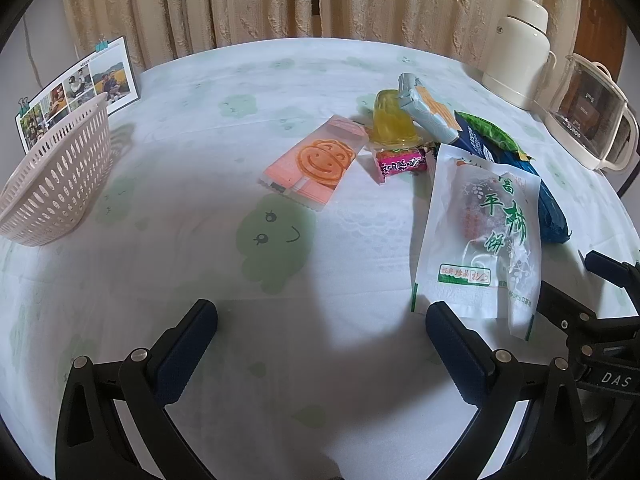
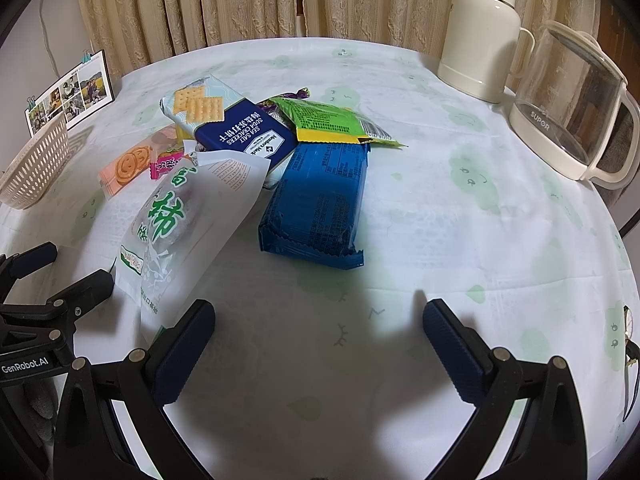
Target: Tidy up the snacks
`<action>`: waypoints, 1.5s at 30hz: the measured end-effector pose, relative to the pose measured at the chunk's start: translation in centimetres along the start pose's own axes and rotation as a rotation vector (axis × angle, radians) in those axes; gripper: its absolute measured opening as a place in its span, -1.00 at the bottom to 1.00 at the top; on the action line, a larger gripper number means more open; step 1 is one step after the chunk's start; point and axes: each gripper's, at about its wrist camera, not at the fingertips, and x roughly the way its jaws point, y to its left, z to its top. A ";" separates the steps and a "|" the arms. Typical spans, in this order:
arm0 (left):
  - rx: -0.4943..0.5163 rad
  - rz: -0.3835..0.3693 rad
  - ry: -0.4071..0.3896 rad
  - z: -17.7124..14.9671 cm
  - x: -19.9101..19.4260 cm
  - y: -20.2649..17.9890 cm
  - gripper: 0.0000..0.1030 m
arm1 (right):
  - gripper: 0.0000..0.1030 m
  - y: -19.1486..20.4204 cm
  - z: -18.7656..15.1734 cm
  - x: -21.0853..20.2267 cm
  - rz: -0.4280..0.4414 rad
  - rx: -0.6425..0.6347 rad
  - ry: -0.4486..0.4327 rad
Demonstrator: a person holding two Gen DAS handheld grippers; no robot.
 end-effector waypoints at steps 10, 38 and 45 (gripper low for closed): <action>0.000 0.000 0.000 -0.1 -0.1 0.0 1.00 | 1.00 -0.2 -0.1 0.2 0.010 -0.012 0.015; -0.020 -0.029 -0.002 -0.3 -0.6 0.8 1.00 | 1.00 -1.0 -0.1 -0.7 0.081 0.012 -0.005; -0.001 0.035 -0.032 -0.3 -0.9 0.0 1.00 | 0.96 -1.6 -0.3 -1.0 0.102 0.038 -0.026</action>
